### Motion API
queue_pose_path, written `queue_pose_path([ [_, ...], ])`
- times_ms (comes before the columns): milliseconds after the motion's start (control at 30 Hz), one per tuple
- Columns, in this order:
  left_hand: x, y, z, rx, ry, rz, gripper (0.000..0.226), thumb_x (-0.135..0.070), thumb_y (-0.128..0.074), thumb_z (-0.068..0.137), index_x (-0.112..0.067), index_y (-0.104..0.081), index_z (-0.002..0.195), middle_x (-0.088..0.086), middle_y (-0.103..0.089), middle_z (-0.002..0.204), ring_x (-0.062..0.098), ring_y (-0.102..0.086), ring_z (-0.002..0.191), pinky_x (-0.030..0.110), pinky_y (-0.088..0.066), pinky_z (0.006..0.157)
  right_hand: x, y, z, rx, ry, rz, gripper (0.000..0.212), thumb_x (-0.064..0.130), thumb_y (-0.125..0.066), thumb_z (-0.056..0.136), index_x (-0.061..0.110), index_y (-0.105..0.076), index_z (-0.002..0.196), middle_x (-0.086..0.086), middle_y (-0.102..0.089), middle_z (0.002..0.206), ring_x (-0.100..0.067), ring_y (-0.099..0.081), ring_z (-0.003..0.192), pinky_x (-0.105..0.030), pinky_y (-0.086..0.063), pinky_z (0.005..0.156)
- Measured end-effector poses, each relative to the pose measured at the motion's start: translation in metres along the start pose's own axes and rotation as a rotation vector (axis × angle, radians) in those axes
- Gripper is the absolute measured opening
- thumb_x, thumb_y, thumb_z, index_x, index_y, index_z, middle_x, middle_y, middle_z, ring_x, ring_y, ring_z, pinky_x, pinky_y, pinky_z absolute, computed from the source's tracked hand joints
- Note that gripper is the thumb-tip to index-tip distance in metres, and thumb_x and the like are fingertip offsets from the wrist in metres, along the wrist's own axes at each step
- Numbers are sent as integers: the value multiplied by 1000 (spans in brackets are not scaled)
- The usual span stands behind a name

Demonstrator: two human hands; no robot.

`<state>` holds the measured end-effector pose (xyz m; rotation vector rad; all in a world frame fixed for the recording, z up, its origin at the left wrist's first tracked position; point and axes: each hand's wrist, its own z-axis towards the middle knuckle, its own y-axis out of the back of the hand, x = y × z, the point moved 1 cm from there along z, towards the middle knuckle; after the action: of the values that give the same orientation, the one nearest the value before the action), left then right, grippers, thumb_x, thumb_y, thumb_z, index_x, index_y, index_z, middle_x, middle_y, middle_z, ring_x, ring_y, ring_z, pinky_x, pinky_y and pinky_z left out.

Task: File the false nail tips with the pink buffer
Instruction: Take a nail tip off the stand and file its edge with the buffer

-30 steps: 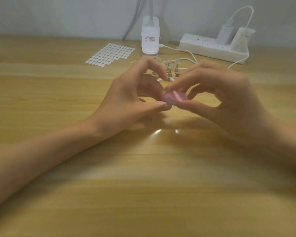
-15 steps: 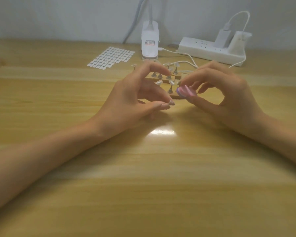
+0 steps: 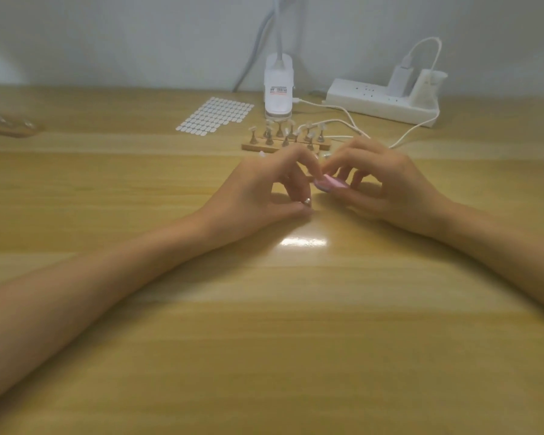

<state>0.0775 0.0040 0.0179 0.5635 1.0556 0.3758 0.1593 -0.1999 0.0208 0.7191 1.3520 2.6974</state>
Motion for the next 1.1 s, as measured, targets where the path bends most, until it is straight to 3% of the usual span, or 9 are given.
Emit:
queue_pose_path([
  [233, 3, 1, 1, 41, 17, 14, 32, -1, -82, 81, -5, -63, 107, 2, -72, 87, 10, -67, 78, 6, -41, 67, -7, -3, 0, 9, 34, 38, 23, 25, -63, 96, 6, -72, 105, -8, -61, 98, -14, -60, 81, -36, -55, 70],
  [567, 5, 13, -7, 75, -73, 217, 22, 6, -73, 85, -3, -64, 103, 2, -69, 90, 8, -62, 81, 1, -37, 65, -16, -8, -2, 49, 69, 2, 24, 35, -61, 101, 16, -73, 111, 8, -60, 103, -7, -61, 93, -19, -49, 78],
  [667, 5, 16, -7, 73, -42, 324, 22, -4, -74, 87, -9, -65, 106, -6, -66, 95, 10, -61, 83, 13, -44, 66, -15, -8, -1, 48, 71, -32, 24, 32, -63, 99, 14, -73, 111, 6, -61, 101, -5, -60, 92, -22, -49, 79],
  [733, 5, 18, -8, 46, -21, 408, 24, -24, -76, 88, -17, -65, 108, -18, -60, 96, 7, -56, 86, 28, -50, 73, -13, -7, -1, 45, 73, -57, 23, 31, -66, 99, 13, -74, 111, 2, -62, 100, -10, -61, 89, -27, -51, 76],
  [833, 6, 23, -7, -73, -9, 451, 40, -54, -63, 84, -24, -66, 109, -26, -56, 100, 0, -47, 94, 32, -49, 77, -10, -6, -1, 38, 66, -54, 24, 28, -66, 95, 13, -73, 112, 2, -62, 100, -11, -60, 85, -23, -50, 75],
  [933, 12, 31, -1, -192, 25, 420, 42, -53, -60, 87, -23, -63, 116, -20, -59, 113, 11, -47, 107, 35, -47, 86, -9, -3, -1, -18, 15, -11, 26, 26, -66, 94, 13, -70, 116, 4, -61, 100, -10, -59, 85, -16, -47, 74],
  [1100, 25, 29, 8, -116, 119, 430, 43, -36, -75, 87, -25, -57, 124, -19, -58, 114, 16, -48, 116, 41, -40, 101, -19, 1, -1, -132, -169, 169, 29, 23, -69, 95, 22, -64, 123, 12, -63, 99, -15, -62, 89, -20, -52, 74],
])
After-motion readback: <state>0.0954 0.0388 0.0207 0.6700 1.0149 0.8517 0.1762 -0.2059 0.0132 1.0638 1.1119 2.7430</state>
